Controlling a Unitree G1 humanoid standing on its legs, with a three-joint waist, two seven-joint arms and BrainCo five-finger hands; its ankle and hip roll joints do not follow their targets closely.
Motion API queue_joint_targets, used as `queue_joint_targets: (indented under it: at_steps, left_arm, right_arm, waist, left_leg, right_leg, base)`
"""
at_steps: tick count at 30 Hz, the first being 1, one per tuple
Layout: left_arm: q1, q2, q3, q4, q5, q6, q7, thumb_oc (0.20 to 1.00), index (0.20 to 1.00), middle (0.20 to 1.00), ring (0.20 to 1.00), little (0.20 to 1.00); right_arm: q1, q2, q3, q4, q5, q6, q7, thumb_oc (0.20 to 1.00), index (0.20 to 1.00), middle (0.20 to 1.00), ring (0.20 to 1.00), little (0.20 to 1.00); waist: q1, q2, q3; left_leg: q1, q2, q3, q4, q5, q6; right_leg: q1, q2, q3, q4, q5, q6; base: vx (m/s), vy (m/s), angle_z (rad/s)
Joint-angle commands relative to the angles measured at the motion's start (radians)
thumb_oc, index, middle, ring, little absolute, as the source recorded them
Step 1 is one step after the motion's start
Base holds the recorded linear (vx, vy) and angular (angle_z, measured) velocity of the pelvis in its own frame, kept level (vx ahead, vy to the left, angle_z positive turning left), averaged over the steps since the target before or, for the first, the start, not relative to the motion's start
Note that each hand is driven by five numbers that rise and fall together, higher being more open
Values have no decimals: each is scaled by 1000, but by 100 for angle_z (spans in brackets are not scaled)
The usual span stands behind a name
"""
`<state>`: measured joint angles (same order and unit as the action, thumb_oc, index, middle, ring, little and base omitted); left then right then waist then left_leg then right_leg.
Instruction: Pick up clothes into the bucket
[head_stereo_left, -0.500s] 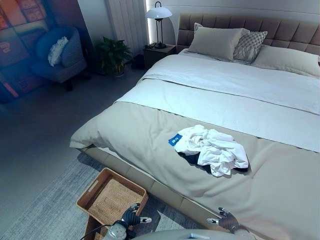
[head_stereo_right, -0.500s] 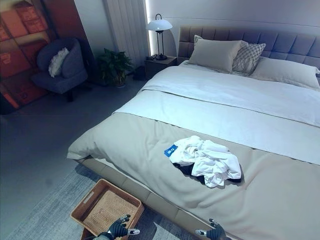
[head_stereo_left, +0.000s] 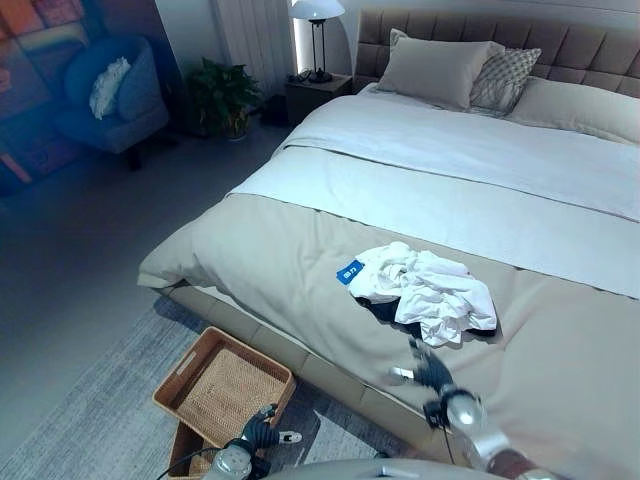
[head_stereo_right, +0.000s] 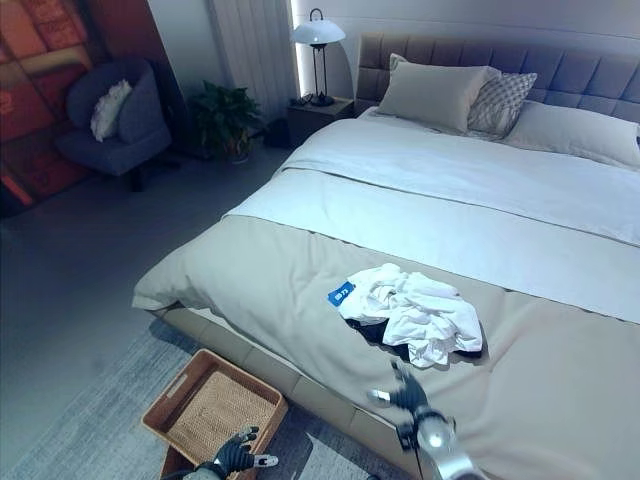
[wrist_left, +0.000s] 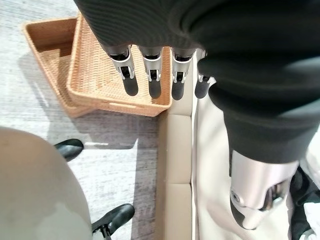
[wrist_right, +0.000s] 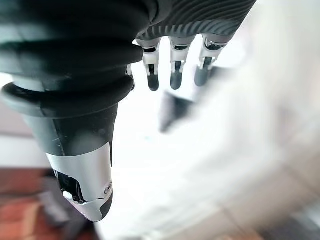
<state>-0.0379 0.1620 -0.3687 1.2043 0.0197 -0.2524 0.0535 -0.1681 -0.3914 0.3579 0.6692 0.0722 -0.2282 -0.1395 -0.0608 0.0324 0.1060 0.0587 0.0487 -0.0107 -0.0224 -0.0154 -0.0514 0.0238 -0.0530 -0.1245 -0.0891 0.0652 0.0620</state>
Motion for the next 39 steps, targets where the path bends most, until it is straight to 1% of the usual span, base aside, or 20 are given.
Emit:
queue_joint_targets:
  at_steps: [1,2,5,6,8,9,10,11,12,14,15,18,19,25,26,30,33,34,35,39]
  left_arm:
    - [-51,15,-6,31,16,-27,25,1000,1000,1000,1000,1000]
    - [-65,18,-15,19,16,-33,34,1000,1000,1000,1000,1000]
    - [-78,19,-33,-2,9,-41,48,1000,1000,1000,1000,1000]
    - [-79,19,-34,-2,9,-40,48,1000,1000,1000,1000,1000]
    - [-92,18,-43,-23,0,-44,69,1000,1000,1000,1000,1000]
    - [-93,18,-44,-23,0,-44,69,1000,1000,1000,1000,1000]
    - [-101,17,-54,-40,-6,-46,85,1000,1000,1000,1000,1000]
    - [-102,17,-54,-40,-6,-46,85,1000,1000,1000,1000,1000]
    - [-104,16,-66,-58,-13,-48,102,1000,1000,1000,1000,1000]
    - [-105,13,-73,-65,-21,-48,108,1000,1000,1000,1000,1000]
    - [-107,12,-88,-80,-31,-49,121,1000,1000,1000,1000,1000]
    - [-113,9,-102,-92,-46,-49,131,1000,1000,1000,1000,1000]
    - [-118,9,-118,-106,-62,-47,143,1000,1000,1000,1000,1000]
    - [-129,1,-153,-162,-105,-46,166,1000,1000,1000,1000,1000]
    - [-126,2,-171,-198,-124,-48,175,1000,1000,1000,1000,1000]
    - [-131,1,-203,-236,-150,-47,180,1000,1000,1000,1000,1000]
    - [-140,-3,-214,-249,-157,-40,178,1000,1000,1000,1000,1000]
    - [-152,-4,-222,-260,-163,-35,176,1000,1000,1000,1000,1000]
    - [-157,-6,-227,-264,-167,-34,173,1000,1000,1000,1000,1000]
    - [-168,-11,-235,-275,-178,-22,167,1000,1000,1000,1000,1000]
  right_arm:
    - [-100,-24,-28,-46,-90,-53,-73,1000,1000,1000,1000,1000]
    - [-145,-72,-71,-100,-117,-60,-119,1000,1000,1000,1000,1000]
    - [-207,-113,-133,-105,-149,-56,-206,1000,1000,1000,1000,1000]
    - [-208,-113,-134,-105,-150,-55,-207,1000,1000,1000,1000,1000]
    - [-261,-146,-182,-97,-229,-29,-316,1000,1000,1000,1000,1000]
    - [-261,-146,-183,-97,-231,-28,-317,1000,1000,1000,1000,1000]
    - [-292,-163,-215,-67,-266,-11,-392,1000,1000,1000,1000,1000]
    - [-294,-163,-215,-65,-266,-12,-393,1000,1000,1000,1000,1000]
    - [-332,-179,-233,-28,-285,10,-457,1000,1000,1000,1000,1000]
    - [-355,-187,-238,-7,-293,22,-484,1000,1000,1000,1000,1000]
    - [-395,-214,-254,67,-282,39,-538,1000,1000,1000,1000,1000]
    - [-449,-243,-243,149,-258,51,-564,1000,1000,1000,1000,1000]
    - [-497,-290,-233,256,-234,70,-584,1000,1000,1000,1000,1000]
    - [-598,-372,-193,462,-142,85,-571,1000,1000,1000,1000,1000]
    - [-629,-394,-182,515,-112,90,-575,1000,1000,1000,1000,1000]
    - [-681,-451,-163,619,-50,102,-554,1000,1000,1000,1000,1000]
    - [-690,-480,-140,661,-56,122,-529,1000,1000,1000,1000,1000]
    - [-712,-510,-113,695,-66,140,-499,1000,1000,1000,1000,1000]
    - [-728,-521,-89,717,-83,153,-474,1000,1000,1000,1000,1000]
    - [-798,-521,1,744,-156,190,-414,1000,1000,1000,1000,1000]
  waist:
    - [6,-77,61]
    - [8,-72,84]
    - [13,-61,111]
    - [13,-60,111]
    - [16,-46,137]
    - [16,-46,137]
    - [18,-36,155]
    - [18,-35,156]
    - [21,-24,170]
    - [21,-19,176]
    - [24,-7,196]
    - [25,7,215]
    - [27,23,236]
    - [25,55,288]
    - [26,71,311]
    - [26,103,345]
    - [23,119,364]
    - [20,130,383]
    - [19,136,390]
    - [12,143,414]
  left_leg:
    - [-77,-59,-52,65,-13,10]
    - [-102,-62,-62,66,-3,11]
    - [-133,-66,-77,65,10,14]
    - [-134,-66,-78,65,10,14]
    - [-158,-68,-87,60,23,15]
    - [-159,-68,-88,60,23,15]
    - [-174,-70,-93,58,30,15]
    - [-176,-70,-94,58,30,15]
    - [-189,-69,-97,55,37,15]
    - [-196,-70,-99,53,39,15]
    - [-210,-73,-104,55,43,16]
    - [-225,-75,-105,59,45,16]
    - [-241,-79,-107,71,45,15]
    - [-288,-92,-107,127,36,14]
    - [-309,-96,-105,141,38,12]
    - [-344,-100,-115,137,56,6]
    - [-357,-105,-125,135,66,1]
    - [-364,-112,-135,133,73,-3]
    - [-371,-112,-139,129,81,-3]
    - [-397,-114,-146,123,96,-9]
  right_leg:
    - [-5,-71,-24,132,-89,58]
    - [-32,-73,-31,149,-91,56]
    - [-69,-77,-43,171,-94,56]
    - [-71,-78,-44,172,-95,56]
    - [-104,-83,-49,190,-98,55]
    - [-106,-83,-49,191,-98,55]
    - [-126,-86,-53,200,-99,54]
    - [-128,-86,-54,201,-99,54]
    - [-147,-89,-57,208,-98,54]
    - [-157,-90,-55,213,-99,54]
    - [-177,-92,-52,226,-101,54]
    - [-200,-98,-50,248,-104,52]
    - [-223,-105,-47,271,-110,51]
    - [-280,-122,-32,342,-126,45]
    - [-309,-128,-27,373,-135,43]
    - [-361,-145,-35,422,-151,37]
    - [-378,-156,-42,447,-162,33]
    - [-392,-167,-54,472,-175,29]
    - [-403,-169,-57,475,-169,26]
    - [-443,-174,-60,498,-174,21]
  base:
    - [-119,-3,10]
    - [-85,1,16]
    - [-61,-3,17]
    - [-45,2,17]
    - [-31,0,18]
    - [-27,-6,9]
    - [0,0,0]
    - [-35,-2,1]
    - [0,0,0]
    - [0,0,0]
    - [0,0,0]
    - [-8,3,-1]
    - [-17,7,-4]
    - [-10,1,1]
    - [-37,-14,4]
    - [-43,-15,8]
    - [-36,-32,17]
    - [-49,-29,25]
    - [-51,-50,25]
    - [-33,-40,18]
